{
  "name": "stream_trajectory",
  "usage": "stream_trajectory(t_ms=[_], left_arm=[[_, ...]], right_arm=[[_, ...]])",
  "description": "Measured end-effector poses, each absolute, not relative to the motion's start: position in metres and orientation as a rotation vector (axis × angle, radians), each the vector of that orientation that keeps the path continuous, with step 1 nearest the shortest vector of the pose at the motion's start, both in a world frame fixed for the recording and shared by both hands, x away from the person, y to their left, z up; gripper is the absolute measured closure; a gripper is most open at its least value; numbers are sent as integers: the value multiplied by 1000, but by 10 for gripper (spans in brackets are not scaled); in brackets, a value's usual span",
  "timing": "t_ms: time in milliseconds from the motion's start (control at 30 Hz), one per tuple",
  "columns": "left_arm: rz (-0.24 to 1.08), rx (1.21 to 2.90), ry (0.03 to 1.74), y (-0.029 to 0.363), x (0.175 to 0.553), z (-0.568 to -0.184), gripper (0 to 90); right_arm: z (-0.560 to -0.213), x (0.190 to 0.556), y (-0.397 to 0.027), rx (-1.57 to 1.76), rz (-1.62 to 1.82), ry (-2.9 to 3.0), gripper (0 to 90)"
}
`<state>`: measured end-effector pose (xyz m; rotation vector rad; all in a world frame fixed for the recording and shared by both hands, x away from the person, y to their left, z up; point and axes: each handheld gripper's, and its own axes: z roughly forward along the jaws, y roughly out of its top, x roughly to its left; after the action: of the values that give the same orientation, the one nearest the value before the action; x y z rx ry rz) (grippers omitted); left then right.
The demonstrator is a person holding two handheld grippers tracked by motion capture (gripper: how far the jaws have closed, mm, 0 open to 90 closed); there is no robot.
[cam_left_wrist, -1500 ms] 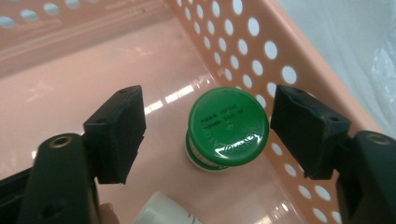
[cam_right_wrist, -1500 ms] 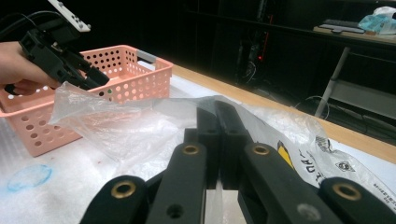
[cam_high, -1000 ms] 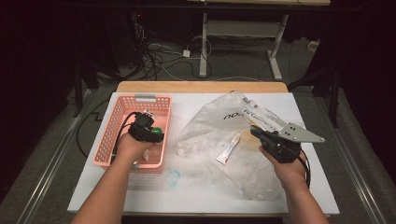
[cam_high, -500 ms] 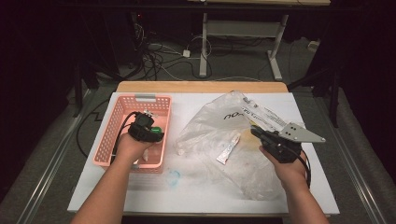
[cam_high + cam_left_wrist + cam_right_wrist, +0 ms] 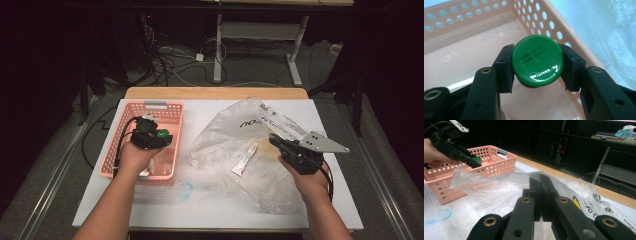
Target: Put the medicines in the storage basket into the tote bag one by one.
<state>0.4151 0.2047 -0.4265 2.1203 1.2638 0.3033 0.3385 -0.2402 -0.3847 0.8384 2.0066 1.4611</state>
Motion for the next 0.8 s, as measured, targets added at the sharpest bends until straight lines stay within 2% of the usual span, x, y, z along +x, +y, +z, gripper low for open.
stream_trajectory(t_ms=[800], left_arm=[[441, 1919, 1116, 196, 355, -403, 498]], right_arm=[[-384, 337, -238, 832, 1459, 2009, 900]])
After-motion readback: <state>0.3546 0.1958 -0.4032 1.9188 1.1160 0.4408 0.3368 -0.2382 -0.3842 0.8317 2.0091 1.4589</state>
